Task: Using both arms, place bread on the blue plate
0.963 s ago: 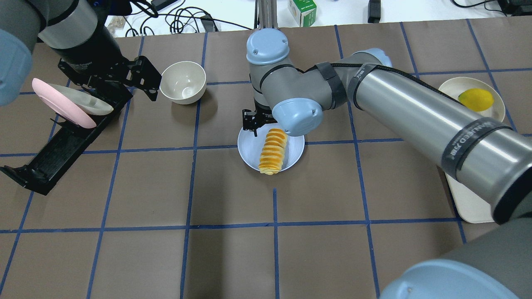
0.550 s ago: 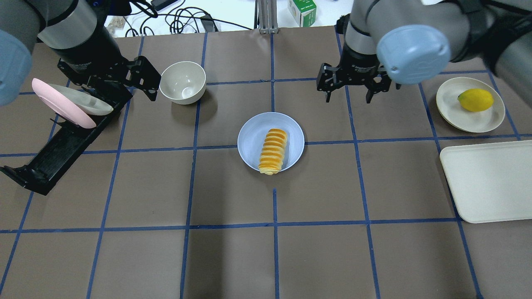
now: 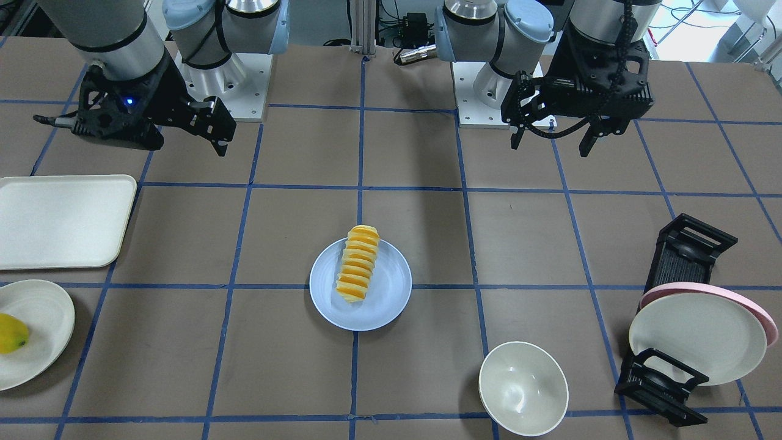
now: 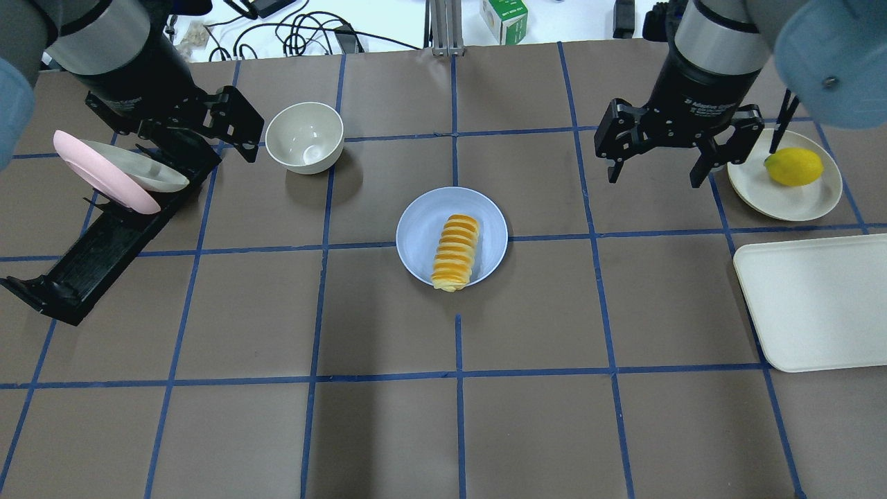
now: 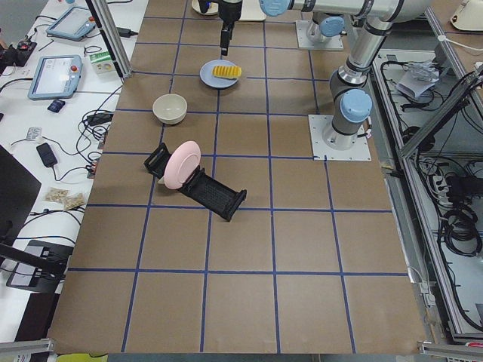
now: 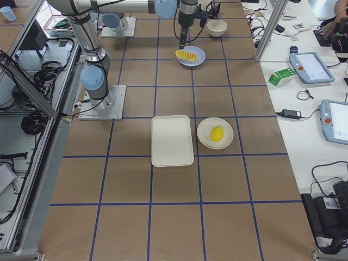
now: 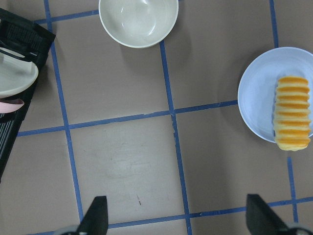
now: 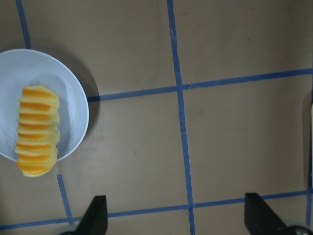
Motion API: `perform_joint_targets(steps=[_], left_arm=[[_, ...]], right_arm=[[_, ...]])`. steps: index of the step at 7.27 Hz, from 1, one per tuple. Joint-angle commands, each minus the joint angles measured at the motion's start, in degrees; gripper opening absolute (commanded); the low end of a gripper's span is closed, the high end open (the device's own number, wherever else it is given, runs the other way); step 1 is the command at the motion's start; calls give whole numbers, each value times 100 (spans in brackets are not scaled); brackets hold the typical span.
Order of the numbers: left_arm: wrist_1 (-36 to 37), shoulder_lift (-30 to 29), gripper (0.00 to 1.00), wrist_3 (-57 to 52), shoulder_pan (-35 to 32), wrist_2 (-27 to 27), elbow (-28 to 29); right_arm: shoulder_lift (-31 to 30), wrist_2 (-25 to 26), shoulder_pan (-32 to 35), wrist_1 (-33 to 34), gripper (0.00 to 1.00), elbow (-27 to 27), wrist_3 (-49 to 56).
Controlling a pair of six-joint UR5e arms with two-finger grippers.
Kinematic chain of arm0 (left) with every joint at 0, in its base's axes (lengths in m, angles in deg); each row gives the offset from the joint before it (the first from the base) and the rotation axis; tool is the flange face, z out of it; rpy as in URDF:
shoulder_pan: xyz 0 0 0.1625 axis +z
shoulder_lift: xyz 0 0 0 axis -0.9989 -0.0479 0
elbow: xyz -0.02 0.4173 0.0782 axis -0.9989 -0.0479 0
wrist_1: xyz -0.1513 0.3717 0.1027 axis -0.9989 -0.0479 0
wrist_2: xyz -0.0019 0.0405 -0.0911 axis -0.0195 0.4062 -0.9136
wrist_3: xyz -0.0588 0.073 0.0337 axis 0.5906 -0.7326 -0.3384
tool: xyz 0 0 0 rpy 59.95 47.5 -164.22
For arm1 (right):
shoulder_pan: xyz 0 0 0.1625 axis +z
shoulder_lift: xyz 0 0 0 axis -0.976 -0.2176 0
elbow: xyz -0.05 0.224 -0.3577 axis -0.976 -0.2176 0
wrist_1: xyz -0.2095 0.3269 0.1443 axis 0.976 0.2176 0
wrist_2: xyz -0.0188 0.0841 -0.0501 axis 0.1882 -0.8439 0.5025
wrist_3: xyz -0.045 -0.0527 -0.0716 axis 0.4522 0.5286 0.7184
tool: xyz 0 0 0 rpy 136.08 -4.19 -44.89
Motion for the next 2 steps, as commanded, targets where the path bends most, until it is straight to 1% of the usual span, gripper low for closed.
perform_joint_targets(steps=[1, 2], left_arm=[[0, -4, 100, -8, 8, -125, -38], [0, 4, 100, 0, 9, -134, -47]], right_arm=[[-171, 47, -156, -110, 100, 10, 293], [-136, -21, -262, -127, 100, 18, 268]])
